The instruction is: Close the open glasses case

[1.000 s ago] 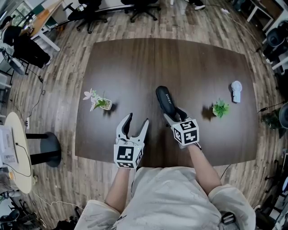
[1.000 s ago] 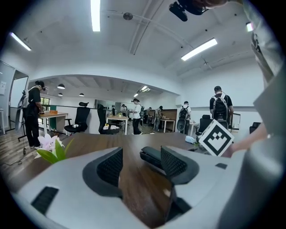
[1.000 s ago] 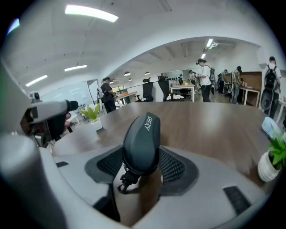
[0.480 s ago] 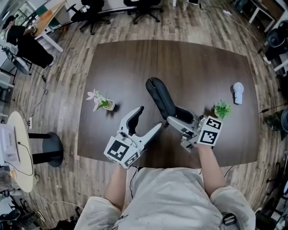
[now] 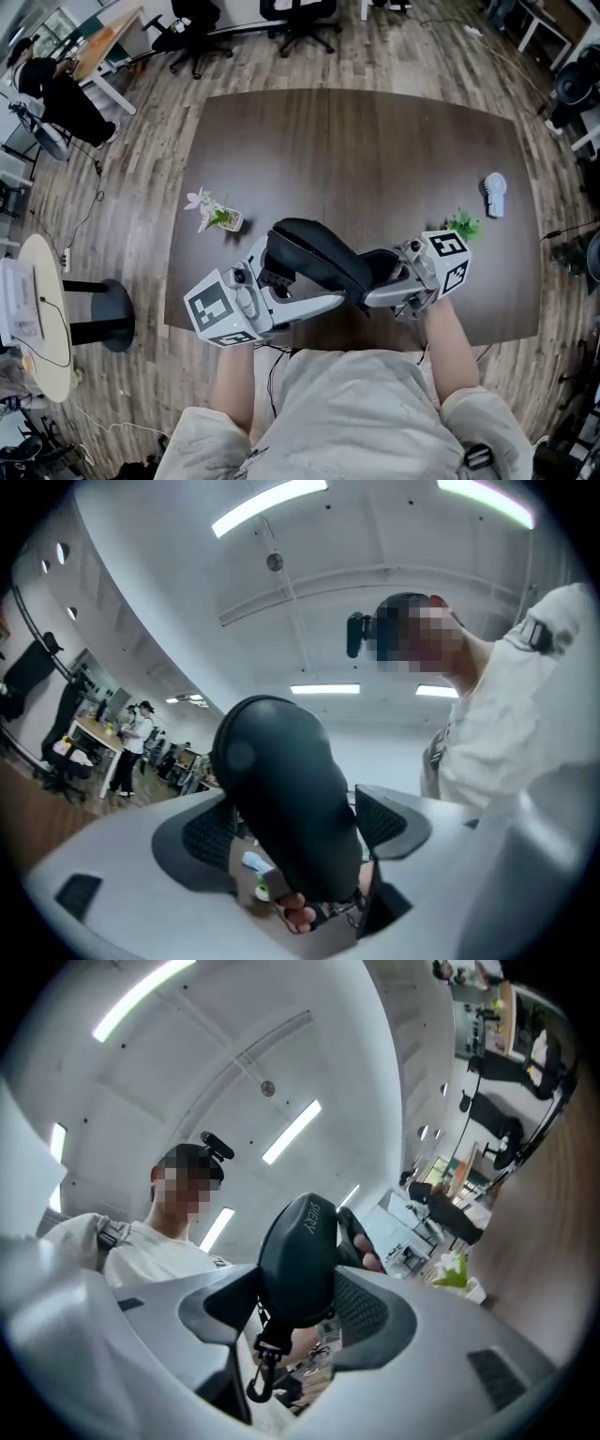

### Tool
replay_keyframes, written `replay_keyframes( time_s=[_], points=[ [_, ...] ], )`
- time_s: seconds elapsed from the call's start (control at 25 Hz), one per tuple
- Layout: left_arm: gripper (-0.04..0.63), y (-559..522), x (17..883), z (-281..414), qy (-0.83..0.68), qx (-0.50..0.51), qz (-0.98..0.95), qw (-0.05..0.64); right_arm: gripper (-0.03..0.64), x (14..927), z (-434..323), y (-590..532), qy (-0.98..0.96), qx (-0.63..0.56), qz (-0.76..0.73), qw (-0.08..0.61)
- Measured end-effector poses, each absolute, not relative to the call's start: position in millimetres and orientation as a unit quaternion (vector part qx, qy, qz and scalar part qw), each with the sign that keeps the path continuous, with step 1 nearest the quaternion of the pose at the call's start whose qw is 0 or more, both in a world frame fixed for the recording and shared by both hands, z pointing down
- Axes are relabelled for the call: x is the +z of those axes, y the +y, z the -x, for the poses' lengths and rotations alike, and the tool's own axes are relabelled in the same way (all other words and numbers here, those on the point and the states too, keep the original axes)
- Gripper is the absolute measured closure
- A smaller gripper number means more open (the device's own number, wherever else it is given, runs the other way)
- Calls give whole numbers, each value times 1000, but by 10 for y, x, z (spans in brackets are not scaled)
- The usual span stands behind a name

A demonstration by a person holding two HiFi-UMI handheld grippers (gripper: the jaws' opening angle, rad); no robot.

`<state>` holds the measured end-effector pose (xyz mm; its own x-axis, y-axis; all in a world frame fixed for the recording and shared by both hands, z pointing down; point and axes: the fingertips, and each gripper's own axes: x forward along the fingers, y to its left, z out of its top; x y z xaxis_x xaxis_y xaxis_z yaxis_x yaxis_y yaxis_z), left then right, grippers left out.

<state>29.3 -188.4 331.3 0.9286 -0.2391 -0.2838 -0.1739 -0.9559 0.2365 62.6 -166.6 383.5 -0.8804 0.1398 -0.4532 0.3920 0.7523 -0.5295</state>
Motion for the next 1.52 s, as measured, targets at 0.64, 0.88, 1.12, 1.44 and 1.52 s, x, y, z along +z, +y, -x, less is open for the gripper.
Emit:
replay_keyframes(
  time_s=[0.64,0.88,1.12,1.44,1.52],
  points=[
    [319,-1703,2933,-184,-127,-209,-968,53,402,3697,-713,-1780,886,-352,-146,265],
    [321,-1887,2863,39,-190,-235,-952,54,426,3610,-799,-1971,919,-305,-8,249],
    [321,-1926,2788,54,-204,-235,-950,37,497,3570,-689,-1895,953,-230,81,178],
    [321,-1845,2709,-9,-206,-225,-952,12,546,3580,-622,-1803,958,-233,70,151],
    [322,-1833,2712,-20,-211,-217,-953,2,583,3593,-589,-1783,961,-229,68,140]
  ],
)
